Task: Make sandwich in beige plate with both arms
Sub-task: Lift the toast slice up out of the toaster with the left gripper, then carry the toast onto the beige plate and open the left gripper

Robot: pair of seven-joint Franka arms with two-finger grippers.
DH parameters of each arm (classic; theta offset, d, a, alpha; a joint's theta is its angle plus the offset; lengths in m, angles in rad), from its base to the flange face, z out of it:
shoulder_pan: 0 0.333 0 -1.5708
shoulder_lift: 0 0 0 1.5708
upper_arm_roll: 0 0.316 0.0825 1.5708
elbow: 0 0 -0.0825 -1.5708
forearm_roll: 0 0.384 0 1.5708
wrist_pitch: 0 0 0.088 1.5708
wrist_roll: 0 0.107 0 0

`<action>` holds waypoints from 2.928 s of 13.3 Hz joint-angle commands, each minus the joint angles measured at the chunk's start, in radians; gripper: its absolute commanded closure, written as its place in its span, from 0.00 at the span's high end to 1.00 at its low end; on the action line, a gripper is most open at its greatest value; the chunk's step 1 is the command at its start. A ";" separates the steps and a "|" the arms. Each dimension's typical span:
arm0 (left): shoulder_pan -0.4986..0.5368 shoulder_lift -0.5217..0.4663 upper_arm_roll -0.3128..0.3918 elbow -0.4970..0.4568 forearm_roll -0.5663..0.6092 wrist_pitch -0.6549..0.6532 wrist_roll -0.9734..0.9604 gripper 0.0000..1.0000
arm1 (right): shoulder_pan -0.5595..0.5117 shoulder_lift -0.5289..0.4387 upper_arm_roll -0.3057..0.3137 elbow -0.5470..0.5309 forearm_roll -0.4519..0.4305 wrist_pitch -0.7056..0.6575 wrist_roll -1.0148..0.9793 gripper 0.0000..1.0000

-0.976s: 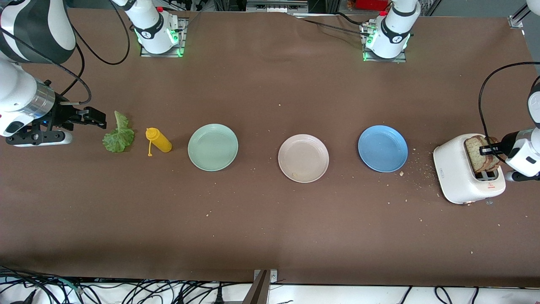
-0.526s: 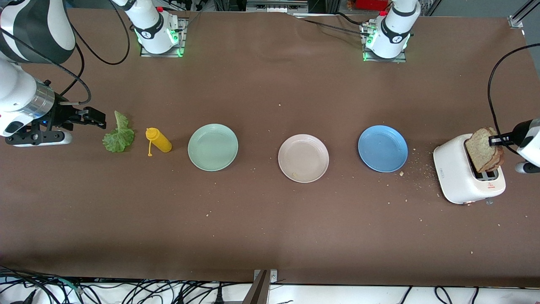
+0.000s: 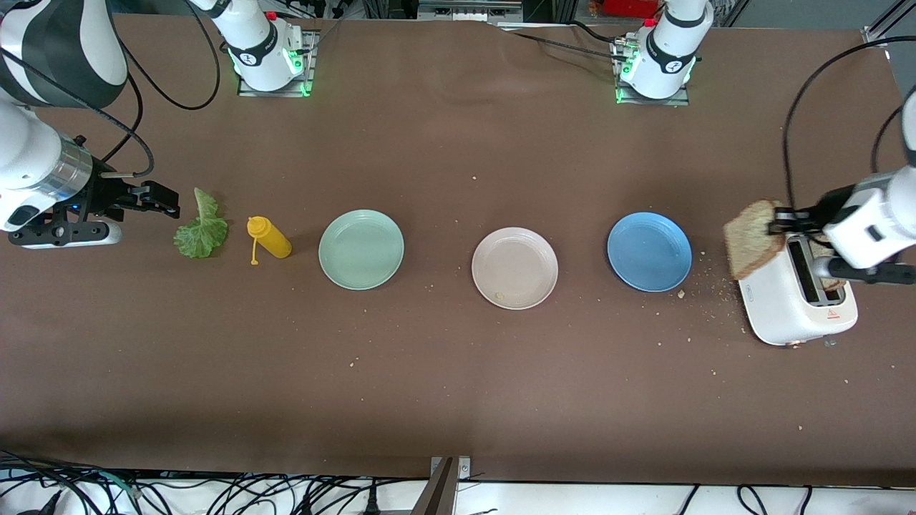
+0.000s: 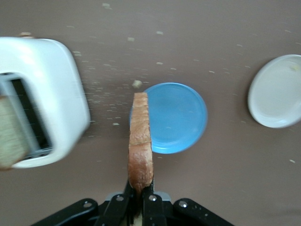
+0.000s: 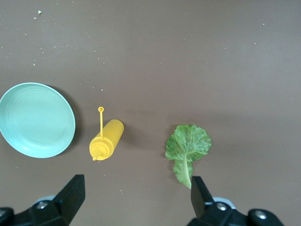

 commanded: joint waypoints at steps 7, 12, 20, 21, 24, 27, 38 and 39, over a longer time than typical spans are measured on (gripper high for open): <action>-0.112 0.266 -0.010 0.025 -0.536 0.103 0.033 0.00 | -0.009 0.000 0.005 0.010 0.002 -0.007 -0.003 1.00; -0.158 0.423 -0.010 0.011 -0.765 0.227 0.245 0.00 | -0.017 0.002 -0.008 0.010 0.046 -0.007 -0.003 1.00; -0.220 0.614 -0.008 -0.004 -0.866 0.325 0.568 0.00 | -0.015 0.000 -0.008 0.010 0.043 -0.010 -0.005 1.00; -0.226 0.620 -0.008 -0.005 -0.866 0.334 0.577 0.00 | -0.014 0.000 -0.008 0.013 0.039 -0.009 -0.008 1.00; -0.239 0.634 -0.008 -0.005 -0.880 0.338 0.579 0.37 | -0.008 0.000 -0.004 0.022 0.037 -0.010 -0.005 1.00; -0.247 0.629 -0.008 -0.005 -0.872 0.356 0.579 1.00 | -0.005 0.000 -0.003 0.024 0.037 -0.010 -0.005 1.00; -0.302 0.436 -0.005 -0.001 -0.500 0.400 0.466 1.00 | 0.000 0.002 0.003 0.017 0.034 -0.010 -0.001 1.00; -0.309 0.410 -0.007 -0.001 -0.443 0.399 0.421 1.00 | 0.002 0.002 0.003 0.016 0.034 -0.012 0.000 1.00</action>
